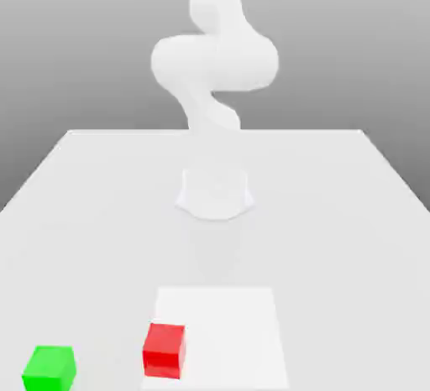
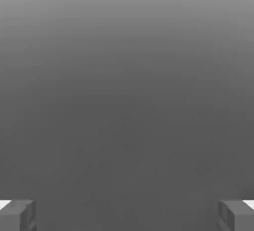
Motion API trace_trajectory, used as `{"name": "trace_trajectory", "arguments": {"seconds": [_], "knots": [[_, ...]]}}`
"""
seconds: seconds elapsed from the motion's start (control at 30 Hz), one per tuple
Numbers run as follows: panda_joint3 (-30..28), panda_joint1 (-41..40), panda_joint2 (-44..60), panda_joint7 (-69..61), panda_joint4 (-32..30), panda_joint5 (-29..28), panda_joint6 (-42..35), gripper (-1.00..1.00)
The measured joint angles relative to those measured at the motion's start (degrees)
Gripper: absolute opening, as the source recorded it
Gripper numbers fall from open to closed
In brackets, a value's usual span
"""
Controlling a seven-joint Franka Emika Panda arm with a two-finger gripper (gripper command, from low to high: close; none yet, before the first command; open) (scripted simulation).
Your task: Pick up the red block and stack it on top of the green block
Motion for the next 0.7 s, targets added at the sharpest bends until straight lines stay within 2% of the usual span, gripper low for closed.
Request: {"name": "trace_trajectory", "arguments": {"seconds": [0.7], "knots": [[-4.27,-2.51,43.97,-3.89,-10.03,2.05,18.02,0.0]]}}
